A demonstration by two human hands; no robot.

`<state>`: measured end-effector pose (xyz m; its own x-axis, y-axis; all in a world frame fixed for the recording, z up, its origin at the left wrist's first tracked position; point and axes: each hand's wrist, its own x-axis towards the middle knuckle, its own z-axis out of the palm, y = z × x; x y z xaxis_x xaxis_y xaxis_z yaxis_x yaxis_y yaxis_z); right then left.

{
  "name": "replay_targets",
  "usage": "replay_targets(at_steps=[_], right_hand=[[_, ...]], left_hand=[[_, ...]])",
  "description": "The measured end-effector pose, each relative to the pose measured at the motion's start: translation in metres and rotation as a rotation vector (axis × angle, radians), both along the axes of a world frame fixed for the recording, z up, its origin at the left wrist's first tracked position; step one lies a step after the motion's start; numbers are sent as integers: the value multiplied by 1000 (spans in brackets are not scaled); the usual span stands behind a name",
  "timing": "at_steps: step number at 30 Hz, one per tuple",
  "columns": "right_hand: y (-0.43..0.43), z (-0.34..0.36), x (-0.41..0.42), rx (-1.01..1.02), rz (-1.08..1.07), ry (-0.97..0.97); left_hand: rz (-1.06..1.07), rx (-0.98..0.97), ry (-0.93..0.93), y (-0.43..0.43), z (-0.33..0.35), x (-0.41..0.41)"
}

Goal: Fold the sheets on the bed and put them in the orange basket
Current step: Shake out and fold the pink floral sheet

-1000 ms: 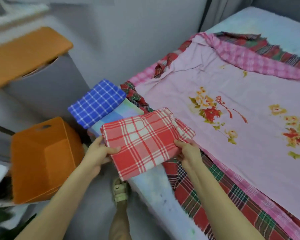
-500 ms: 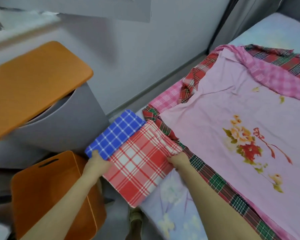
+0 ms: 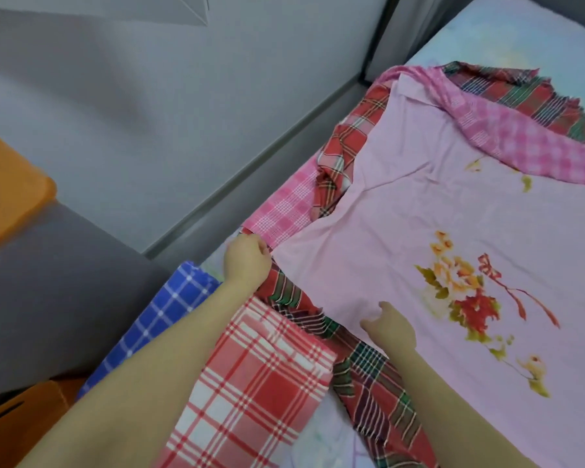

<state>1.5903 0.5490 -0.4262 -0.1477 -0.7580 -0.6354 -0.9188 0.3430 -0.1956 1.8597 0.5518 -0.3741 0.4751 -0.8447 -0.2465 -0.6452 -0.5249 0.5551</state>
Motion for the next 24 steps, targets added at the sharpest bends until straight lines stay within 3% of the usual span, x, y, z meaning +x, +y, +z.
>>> replay_targets(at_steps=[5,12,14,16,19,21,24], right_hand=[[31,-58,-58,110,171,416],[31,-97,-65,60,145,377],[34,-95,-70,37,150,346],[29,-84,-75,73,117,261],[22,-52,-82,154,111,45],[28,-25,-93,65,-1,-103],[65,13,-121,-119,-206,-175]], left_hand=[[-176,289,-65,-56,-75,-15],[-272,537,-181,-76,-109,-11],[-222,470,-231,-69,-93,-15],[-173,279,-243,-62,-62,-21],[-222,-19,-60,-53,-3,-42],[-259,-142,91,-47,31,-65],[-345,-262,178,-41,71,-112]])
